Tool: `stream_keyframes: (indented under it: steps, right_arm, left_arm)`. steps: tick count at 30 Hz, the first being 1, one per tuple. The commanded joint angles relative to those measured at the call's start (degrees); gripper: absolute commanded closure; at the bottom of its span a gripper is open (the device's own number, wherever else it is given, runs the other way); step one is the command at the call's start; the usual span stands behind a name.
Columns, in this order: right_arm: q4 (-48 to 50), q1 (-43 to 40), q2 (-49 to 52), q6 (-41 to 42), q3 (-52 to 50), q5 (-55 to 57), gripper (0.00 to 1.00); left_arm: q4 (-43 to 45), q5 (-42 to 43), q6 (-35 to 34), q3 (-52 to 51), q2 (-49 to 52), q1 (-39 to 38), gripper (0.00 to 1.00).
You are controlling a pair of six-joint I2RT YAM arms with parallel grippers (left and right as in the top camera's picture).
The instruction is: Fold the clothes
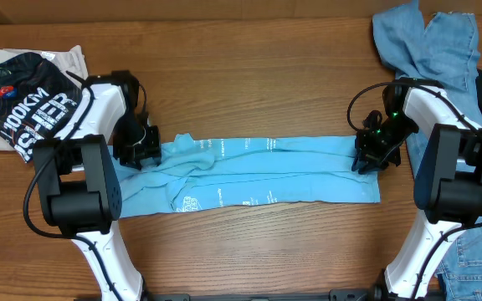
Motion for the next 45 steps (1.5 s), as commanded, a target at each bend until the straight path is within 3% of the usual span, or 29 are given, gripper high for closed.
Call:
stream_keyframes:
  steps: [1,5,7,13,22,24,25,27,31,38,45]
  right_arm:
    - [-0.04,0.15,1.03,0.15,-1.55,1.09,0.8]
    - [-0.28,0.15,1.03,0.17,-1.55,1.86,0.8]
    - [-0.33,0.15,1.03,0.15,-1.55,2.08,0.8]
    - [0.0,0.15,1.03,0.17,-1.55,2.05,0.8]
    - [-0.02,0.15,1.03,0.17,-1.55,2.05,0.8]
    - [-0.02,0.15,1.03,0.17,-1.55,2.05,0.8]
    - [-0.04,0.15,1.03,0.2,-1.55,2.05,0.8]
    - [-0.04,0.15,1.03,0.17,-1.55,2.05,0.8]
    - [-0.02,0.15,1.03,0.17,-1.55,2.05,0.8]
    - [-0.02,0.15,1.03,0.17,-1.55,2.05,0.8]
    - [-0.02,0.15,1.03,0.17,-1.55,2.05,0.8]
  left_arm:
    - [0.68,0.61,-0.24,-2.23,-0.63,-0.28,0.56]
    - [-3.21,-2.1,-0.94,-2.32,-0.66,-0.26,0.88]
    - [-5.44,-3.3,-1.31,-2.32,-0.66,-0.26,0.96]
    - [-5.88,-7.3,-3.52,-2.27,-0.66,-0.26,0.96]
    - [-7.39,-6.36,-3.45,2.93,-3.02,-0.28,0.96]
    - [-7.63,-5.84,-3.39,4.7,-4.85,-0.28,0.87]
    - [-7.58,-4.76,-2.99,5.33,-5.77,-0.28,0.72]
    - [-6.64,-0.98,-1.7,6.05,-7.48,-0.37,0.6]
    - [-4.13,5.55,1.62,6.1,-9.2,-1.53,0.49]
    - [-0.87,5.62,8.33,3.37,-8.02,-5.97,0.44]
    - [0.98,1.92,8.57,0.09,-4.55,-7.17,0.47]
